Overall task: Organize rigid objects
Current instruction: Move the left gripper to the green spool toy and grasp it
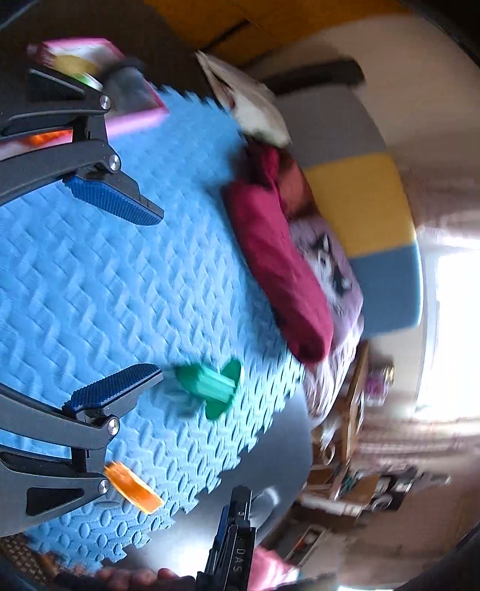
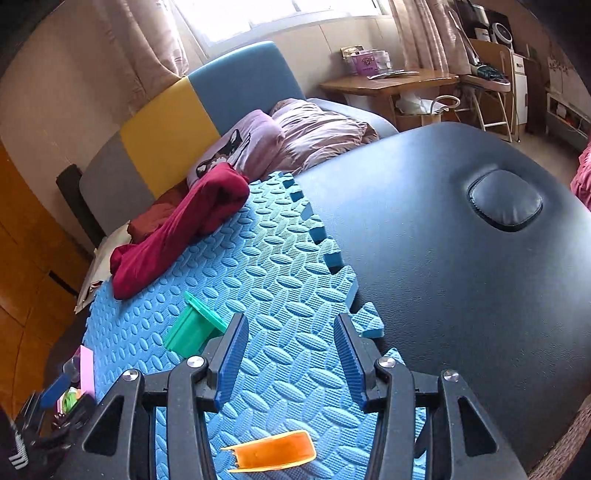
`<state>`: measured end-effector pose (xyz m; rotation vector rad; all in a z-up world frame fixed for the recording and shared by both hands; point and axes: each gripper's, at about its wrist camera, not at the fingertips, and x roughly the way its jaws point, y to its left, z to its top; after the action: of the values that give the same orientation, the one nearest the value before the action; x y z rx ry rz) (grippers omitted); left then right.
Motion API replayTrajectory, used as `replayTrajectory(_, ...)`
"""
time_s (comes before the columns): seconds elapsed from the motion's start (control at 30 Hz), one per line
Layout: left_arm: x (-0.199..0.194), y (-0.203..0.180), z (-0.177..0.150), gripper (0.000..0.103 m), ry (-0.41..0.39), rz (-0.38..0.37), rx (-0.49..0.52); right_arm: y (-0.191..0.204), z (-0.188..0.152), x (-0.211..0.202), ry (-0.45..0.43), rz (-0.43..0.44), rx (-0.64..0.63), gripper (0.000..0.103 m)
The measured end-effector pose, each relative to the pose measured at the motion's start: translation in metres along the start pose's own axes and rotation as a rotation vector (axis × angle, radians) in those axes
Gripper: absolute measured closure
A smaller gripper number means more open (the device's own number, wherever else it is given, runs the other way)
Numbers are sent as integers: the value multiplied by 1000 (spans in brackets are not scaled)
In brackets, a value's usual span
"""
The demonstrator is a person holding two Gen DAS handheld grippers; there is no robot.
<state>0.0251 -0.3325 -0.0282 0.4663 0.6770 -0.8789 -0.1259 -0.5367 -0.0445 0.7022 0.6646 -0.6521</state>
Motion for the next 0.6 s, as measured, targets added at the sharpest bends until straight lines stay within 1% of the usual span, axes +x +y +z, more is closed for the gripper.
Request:
replayTrajectory(0.07, 15, -11, 11, 25, 17, -42, 27, -1, 0, 0, 1, 12, 7, 55)
replayTrajectory(0.17, 35, -26, 23, 25, 22, -86, 75, -2, 1, 1, 10, 28, 14, 55)
replayTrajectory(0.23, 48, -33, 30, 25, 28, -101, 98, -2, 1, 2, 13, 39, 18, 55)
replayTrajectory(0.3, 63, -40, 34, 25, 52, -124, 118, -1, 1, 2, 15, 47, 18, 55)
replayTrajectory(0.37, 76, -46, 37, 25, 71, -133, 141, -1, 1, 2, 16, 55, 24, 55)
replayTrajectory(0.4, 80, -49, 37, 27, 77, -140, 153, -2, 1, 2, 18, 59, 25, 55)
replayTrajectory(0.47, 90, -55, 41, 32, 84, -144, 173, -1, 1, 3, 20, 62, 26, 55)
replayTrajectory(0.53, 100, -57, 44, 34, 93, -163, 163, -1, 1, 4, 24, 66, 26, 54)
replayTrajectory(0.57, 105, -57, 45, 41, 99, -173, 148, 0, 1, 4, 26, 67, 25, 54)
replayTrajectory(0.6, 112, -57, 46, 56, 114, -179, 129, 0, 1, 5, 28, 66, 23, 54)
